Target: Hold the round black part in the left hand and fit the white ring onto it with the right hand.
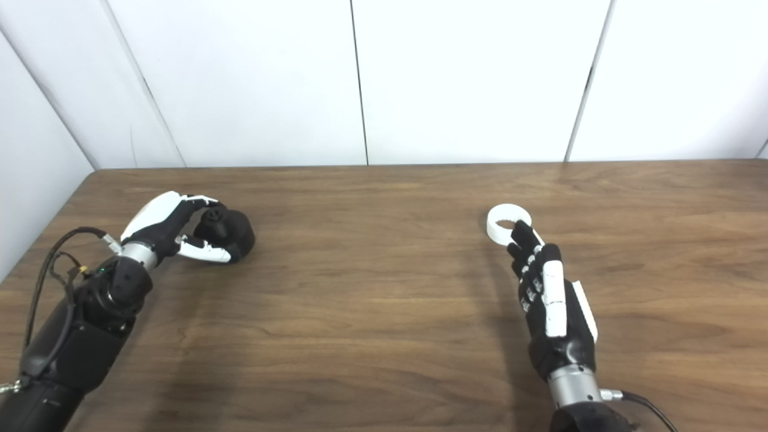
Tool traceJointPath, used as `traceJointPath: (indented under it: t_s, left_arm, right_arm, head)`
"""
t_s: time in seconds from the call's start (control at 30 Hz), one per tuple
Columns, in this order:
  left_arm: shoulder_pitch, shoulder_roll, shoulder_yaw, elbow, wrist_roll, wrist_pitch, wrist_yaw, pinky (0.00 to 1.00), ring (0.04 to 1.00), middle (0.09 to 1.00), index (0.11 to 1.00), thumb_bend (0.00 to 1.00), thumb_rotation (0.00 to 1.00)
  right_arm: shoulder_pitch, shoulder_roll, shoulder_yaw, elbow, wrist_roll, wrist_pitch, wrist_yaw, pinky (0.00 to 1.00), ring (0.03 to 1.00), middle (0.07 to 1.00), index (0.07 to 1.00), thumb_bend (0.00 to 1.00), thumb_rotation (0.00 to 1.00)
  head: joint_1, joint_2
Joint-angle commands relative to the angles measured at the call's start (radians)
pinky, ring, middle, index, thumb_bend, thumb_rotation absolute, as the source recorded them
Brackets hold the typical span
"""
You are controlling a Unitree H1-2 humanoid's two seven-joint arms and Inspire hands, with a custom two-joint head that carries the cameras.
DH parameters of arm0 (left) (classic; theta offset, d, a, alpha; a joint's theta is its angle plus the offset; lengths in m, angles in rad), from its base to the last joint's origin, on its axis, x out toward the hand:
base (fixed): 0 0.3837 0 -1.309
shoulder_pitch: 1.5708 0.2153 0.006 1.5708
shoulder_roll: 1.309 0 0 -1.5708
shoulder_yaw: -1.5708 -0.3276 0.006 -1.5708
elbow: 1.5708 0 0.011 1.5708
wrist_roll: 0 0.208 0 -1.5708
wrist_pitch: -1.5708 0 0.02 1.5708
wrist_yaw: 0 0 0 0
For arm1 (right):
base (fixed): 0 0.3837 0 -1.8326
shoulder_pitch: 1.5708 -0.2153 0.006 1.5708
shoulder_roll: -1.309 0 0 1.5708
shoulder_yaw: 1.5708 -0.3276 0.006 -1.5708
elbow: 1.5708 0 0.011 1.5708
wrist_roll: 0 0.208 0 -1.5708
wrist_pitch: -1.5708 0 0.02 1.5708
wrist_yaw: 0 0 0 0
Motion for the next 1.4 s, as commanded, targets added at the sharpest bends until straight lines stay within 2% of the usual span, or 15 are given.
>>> traceJointPath:
  t_s: [0.0, 0.3, 0.63, 1.03, 1.3, 1.37]
  left_arm:
    - [-0.038, 0.027, 0.006, -0.019, 0.017, -0.009, 0.014, 0.85, 0.994, 0.927, 0.732, 0.87, 0.21]
    - [-0.037, 0.026, 0.002, -0.015, 0.015, -0.013, 0.009, 0.87, 1.000, 0.935, 0.727, 0.88, 0.20]
    - [-0.014, 0.015, -0.007, -0.061, 0.019, 0.005, 0.000, 0.85, 1.000, 0.935, 0.735, 0.90, 0.21]
    - [0.018, -0.020, -0.008, -0.127, 0.000, 0.021, -0.006, 0.92, 1.000, 0.946, 0.741, 0.90, 0.17]
    - [0.033, -0.036, -0.040, -0.184, 0.024, 0.043, -0.028, 0.91, 1.000, 0.944, 0.733, 0.92, 0.19]
    - [0.042, -0.039, -0.057, -0.210, 0.041, 0.051, -0.035, 0.94, 1.000, 0.943, 0.737, 0.93, 0.21]
  right_arm:
    - [0.006, -0.012, 0.002, -0.044, 0.008, -0.037, 0.017, 1.00, 0.957, 0.946, 0.910, 0.60, 1.00]
    - [0.008, -0.012, 0.001, -0.048, 0.004, -0.035, 0.016, 1.00, 0.961, 0.950, 0.906, 0.62, 1.00]
    - [0.009, -0.010, 0.003, -0.055, 0.008, -0.031, 0.016, 1.00, 0.963, 0.948, 0.907, 0.60, 1.00]
    - [0.007, -0.008, 0.005, -0.059, 0.003, -0.023, 0.014, 1.00, 0.957, 0.941, 0.908, 0.60, 1.00]
    - [0.008, -0.004, 0.010, -0.062, -0.009, -0.021, 0.009, 1.00, 0.957, 0.939, 0.900, 0.61, 1.00]
    - [0.006, -0.002, 0.010, -0.061, -0.007, -0.018, 0.009, 1.00, 0.958, 0.940, 0.903, 0.61, 1.00]
  head:
    - [0.000, 0.000]
    - [-0.002, 0.002]
    - [-0.005, 0.004]
    - [-0.008, 0.007]
    - [-0.006, 0.010]
    - [-0.007, 0.010]
